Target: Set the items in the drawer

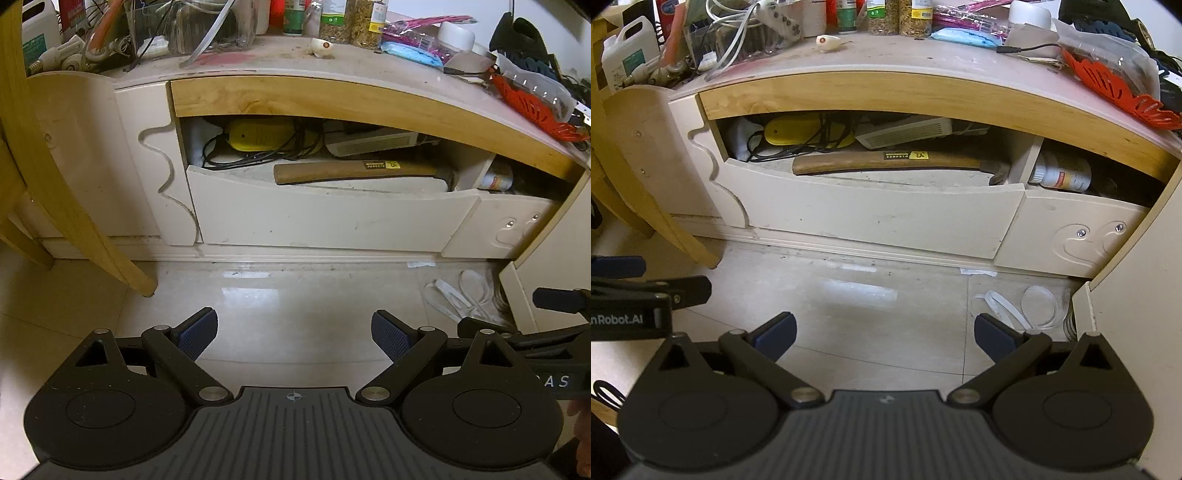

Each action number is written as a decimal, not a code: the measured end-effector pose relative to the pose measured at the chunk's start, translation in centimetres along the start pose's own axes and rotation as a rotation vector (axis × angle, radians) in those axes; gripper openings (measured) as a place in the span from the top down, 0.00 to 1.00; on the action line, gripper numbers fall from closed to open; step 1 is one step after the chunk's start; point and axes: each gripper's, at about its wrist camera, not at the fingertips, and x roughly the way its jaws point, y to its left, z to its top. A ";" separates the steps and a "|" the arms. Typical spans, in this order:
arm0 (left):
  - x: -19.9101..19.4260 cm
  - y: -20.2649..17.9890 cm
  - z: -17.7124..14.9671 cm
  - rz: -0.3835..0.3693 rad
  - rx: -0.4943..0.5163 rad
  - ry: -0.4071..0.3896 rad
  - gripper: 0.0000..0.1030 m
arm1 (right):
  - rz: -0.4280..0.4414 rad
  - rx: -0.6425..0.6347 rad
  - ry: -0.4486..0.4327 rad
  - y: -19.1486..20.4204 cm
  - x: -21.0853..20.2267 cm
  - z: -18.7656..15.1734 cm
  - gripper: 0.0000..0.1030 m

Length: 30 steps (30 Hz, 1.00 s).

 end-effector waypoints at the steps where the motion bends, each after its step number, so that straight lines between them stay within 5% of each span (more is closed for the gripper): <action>1: 0.0 -0.1 0.0 0.001 0.001 -0.001 0.10 | 0.001 0.000 -0.001 0.0 0.0 0.0 0.00; 11: -0.8 -0.5 0.7 0.055 0.057 -0.058 0.11 | 0.002 0.010 -0.008 0.3 -0.4 0.1 0.00; 30: 0.8 0.6 1.2 0.045 -0.003 -0.025 0.11 | -0.025 0.048 -0.017 -0.6 0.6 0.9 0.00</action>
